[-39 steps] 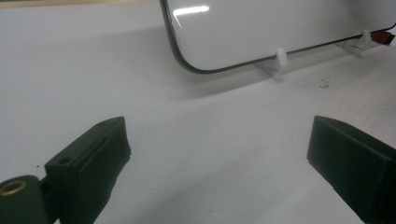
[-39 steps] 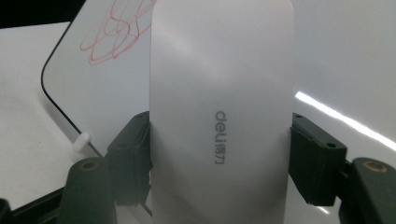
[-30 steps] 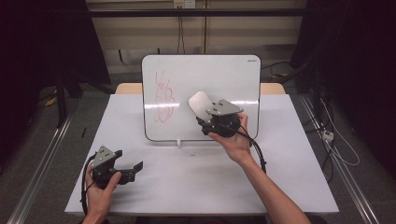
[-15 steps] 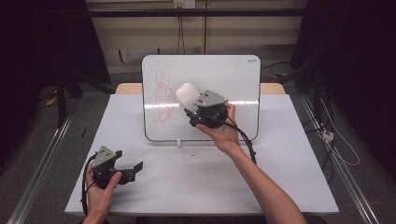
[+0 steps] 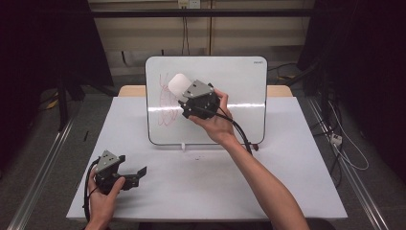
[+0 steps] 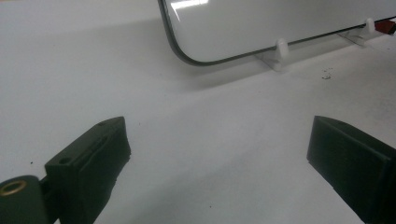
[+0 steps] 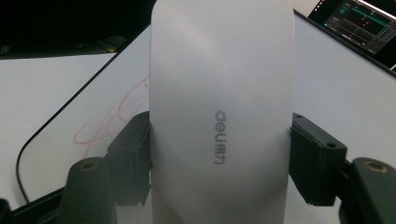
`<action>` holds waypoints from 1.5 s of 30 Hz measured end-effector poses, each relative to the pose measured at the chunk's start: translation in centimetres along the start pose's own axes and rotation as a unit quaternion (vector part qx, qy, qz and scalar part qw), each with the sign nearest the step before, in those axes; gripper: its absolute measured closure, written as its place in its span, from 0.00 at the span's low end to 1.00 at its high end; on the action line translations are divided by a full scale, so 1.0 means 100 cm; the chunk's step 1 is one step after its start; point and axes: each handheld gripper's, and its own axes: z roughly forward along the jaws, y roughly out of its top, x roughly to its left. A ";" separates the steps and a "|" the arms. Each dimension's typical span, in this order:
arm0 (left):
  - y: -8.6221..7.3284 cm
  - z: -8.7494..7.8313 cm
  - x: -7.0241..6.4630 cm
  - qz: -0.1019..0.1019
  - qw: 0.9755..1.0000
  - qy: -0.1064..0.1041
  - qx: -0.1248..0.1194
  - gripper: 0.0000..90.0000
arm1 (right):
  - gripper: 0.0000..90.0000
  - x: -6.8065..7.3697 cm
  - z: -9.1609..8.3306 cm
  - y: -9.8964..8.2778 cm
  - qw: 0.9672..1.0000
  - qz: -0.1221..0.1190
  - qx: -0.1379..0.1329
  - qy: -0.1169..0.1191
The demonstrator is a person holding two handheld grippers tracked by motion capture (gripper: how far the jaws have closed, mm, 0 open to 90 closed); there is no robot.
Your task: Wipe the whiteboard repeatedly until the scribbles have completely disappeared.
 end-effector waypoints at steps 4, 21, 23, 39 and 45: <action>-0.001 -0.001 0.000 -0.004 1.000 0.001 -0.006 0.06 | 0.35 -0.002 0.010 0.009 1.000 -0.002 0.002 -0.005; 0.001 -0.001 0.003 -0.005 1.000 -0.001 -0.005 0.06 | 0.35 -0.005 0.039 0.023 0.999 -0.005 0.025 -0.026; 0.001 -0.001 0.003 -0.005 1.000 -0.001 -0.007 0.06 | 0.35 -0.004 0.041 0.027 0.999 -0.009 0.025 -0.027; 0.001 -0.004 0.005 -0.007 1.000 0.004 -0.011 0.06 | 0.35 0.000 0.061 0.041 0.997 -0.039 0.050 -0.054; 0.000 -0.004 0.005 -0.010 1.000 0.001 -0.015 0.06 | 0.35 0.004 0.065 0.042 0.995 -0.048 0.055 -0.064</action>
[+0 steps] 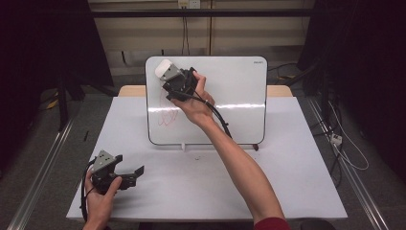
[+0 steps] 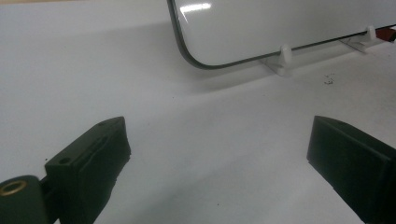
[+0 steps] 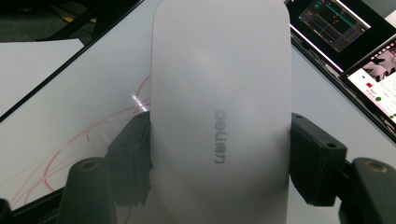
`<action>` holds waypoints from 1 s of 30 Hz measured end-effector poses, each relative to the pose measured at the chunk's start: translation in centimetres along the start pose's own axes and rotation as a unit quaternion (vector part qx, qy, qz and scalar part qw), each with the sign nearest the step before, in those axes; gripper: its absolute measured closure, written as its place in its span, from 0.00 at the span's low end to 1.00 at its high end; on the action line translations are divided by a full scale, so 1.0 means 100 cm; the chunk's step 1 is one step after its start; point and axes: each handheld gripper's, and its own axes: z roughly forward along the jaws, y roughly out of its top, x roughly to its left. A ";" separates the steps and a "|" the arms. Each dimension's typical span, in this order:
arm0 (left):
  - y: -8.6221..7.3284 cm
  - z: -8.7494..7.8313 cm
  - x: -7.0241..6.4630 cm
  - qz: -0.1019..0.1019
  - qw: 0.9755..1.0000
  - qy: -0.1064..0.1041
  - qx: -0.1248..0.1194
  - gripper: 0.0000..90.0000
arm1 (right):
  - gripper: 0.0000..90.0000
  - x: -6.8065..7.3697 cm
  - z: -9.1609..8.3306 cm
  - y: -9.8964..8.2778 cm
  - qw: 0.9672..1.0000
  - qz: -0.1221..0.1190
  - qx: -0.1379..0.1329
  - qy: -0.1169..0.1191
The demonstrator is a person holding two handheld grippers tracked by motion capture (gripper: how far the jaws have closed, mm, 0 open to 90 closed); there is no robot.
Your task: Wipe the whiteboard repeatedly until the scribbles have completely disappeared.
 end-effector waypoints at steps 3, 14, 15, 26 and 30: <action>0.001 -0.001 0.001 0.003 1.000 0.001 0.003 0.06 | 0.35 0.001 0.001 -0.001 1.000 -0.002 -0.002 -0.004; 0.000 -0.001 0.000 0.000 1.000 0.003 -0.001 0.06 | 0.35 0.006 0.008 -0.004 1.000 -0.002 -0.012 -0.018; 0.000 -0.001 0.001 0.001 1.000 0.001 -0.001 0.06 | 0.35 0.007 0.008 -0.005 1.000 -0.001 -0.014 -0.021; 0.000 0.002 -0.001 0.007 1.000 -0.002 0.009 0.06 | 0.35 0.014 0.009 -0.010 0.999 0.001 -0.031 -0.032; 0.001 0.000 0.001 0.001 1.000 0.000 0.005 0.06 | 0.35 0.024 0.008 -0.013 0.999 -0.003 -0.031 -0.031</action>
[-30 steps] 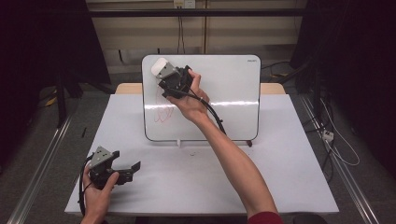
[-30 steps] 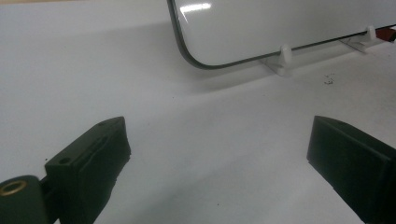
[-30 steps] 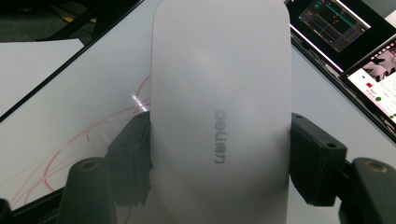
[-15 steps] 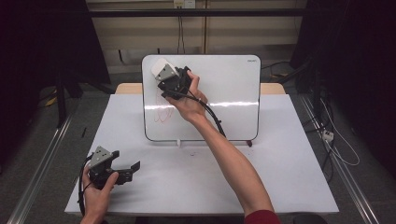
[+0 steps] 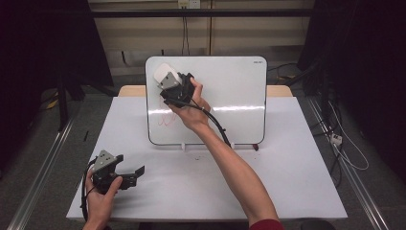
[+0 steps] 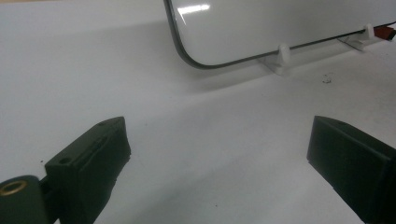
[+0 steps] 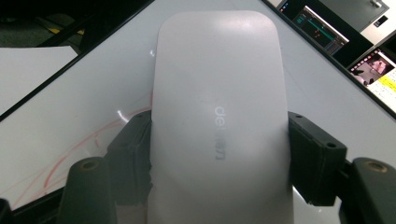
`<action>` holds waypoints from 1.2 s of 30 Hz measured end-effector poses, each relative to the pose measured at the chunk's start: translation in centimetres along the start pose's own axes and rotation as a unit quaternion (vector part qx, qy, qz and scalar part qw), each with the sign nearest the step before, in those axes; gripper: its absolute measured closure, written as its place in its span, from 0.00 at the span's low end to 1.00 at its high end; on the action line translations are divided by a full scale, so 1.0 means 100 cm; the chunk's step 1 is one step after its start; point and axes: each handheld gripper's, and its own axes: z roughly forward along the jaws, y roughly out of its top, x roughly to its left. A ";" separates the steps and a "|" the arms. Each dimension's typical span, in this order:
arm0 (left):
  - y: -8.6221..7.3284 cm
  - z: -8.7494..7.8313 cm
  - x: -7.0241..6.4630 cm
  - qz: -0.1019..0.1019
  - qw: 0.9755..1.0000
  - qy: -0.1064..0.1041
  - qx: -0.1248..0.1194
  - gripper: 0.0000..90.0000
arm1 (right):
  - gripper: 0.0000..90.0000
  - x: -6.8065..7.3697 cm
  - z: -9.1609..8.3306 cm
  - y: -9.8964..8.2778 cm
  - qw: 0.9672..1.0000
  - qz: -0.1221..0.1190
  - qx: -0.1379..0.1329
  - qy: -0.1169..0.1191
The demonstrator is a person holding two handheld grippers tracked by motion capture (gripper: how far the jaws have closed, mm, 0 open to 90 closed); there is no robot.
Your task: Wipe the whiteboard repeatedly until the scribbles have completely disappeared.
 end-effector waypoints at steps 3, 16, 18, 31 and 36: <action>0.000 -0.001 0.001 -0.001 1.000 0.002 0.001 0.06 | 0.35 0.007 -0.001 -0.004 1.000 -0.001 -0.004 0.005; -0.001 0.000 0.000 0.001 1.000 0.007 -0.002 0.06 | 0.35 0.032 -0.011 -0.020 0.999 -0.025 -0.010 0.027; -0.001 0.000 0.000 0.000 1.000 0.006 -0.002 0.06 | 0.35 0.031 -0.011 -0.020 0.999 -0.024 -0.011 0.029; -0.001 -0.003 0.001 -0.001 1.000 0.004 0.001 0.06 | 0.35 -0.013 -0.004 -0.008 0.999 0.032 -0.006 0.004; -0.002 -0.003 0.001 -0.004 1.000 0.005 0.000 0.06 | 0.35 -0.028 -0.005 -0.006 0.999 0.048 -0.004 -0.010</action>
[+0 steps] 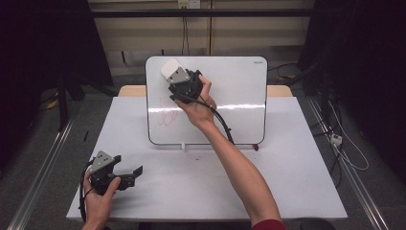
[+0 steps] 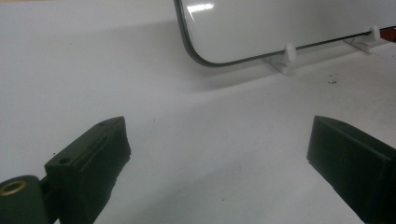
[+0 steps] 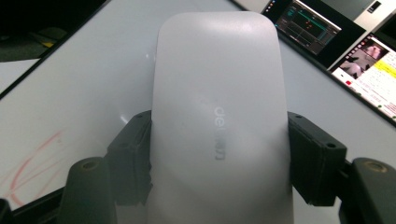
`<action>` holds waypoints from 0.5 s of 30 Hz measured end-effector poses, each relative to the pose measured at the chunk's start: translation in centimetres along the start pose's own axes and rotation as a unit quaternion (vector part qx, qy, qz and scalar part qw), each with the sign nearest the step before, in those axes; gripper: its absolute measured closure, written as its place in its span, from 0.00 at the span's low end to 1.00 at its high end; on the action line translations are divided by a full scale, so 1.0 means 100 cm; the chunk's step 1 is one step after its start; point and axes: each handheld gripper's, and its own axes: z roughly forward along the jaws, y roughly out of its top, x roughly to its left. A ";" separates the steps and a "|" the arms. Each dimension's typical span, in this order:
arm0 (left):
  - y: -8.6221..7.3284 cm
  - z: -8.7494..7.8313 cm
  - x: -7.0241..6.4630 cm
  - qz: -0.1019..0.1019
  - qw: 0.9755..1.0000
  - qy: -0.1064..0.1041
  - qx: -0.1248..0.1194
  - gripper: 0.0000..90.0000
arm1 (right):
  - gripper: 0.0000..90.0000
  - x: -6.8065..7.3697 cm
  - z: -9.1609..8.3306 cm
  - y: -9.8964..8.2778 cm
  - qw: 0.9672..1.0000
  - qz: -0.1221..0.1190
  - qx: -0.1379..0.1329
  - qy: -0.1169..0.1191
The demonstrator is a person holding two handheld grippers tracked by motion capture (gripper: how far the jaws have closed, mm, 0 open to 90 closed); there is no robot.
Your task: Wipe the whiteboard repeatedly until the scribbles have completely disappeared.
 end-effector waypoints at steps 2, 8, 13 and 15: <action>0.000 0.000 0.000 0.001 1.000 0.000 0.000 0.06 | 0.35 -0.003 -0.001 0.000 1.000 0.001 0.001 -0.001; 0.000 -0.001 0.000 0.001 1.000 0.002 -0.001 0.06 | 0.35 0.007 -0.002 -0.004 1.000 -0.005 0.008 -0.001; 0.001 -0.001 -0.001 0.002 1.000 0.003 -0.002 0.06 | 0.35 0.023 -0.005 -0.011 1.000 -0.025 0.007 0.012; 0.001 -0.001 0.000 0.003 1.000 0.006 -0.004 0.06 | 0.35 0.027 -0.006 -0.013 0.999 -0.028 0.006 0.014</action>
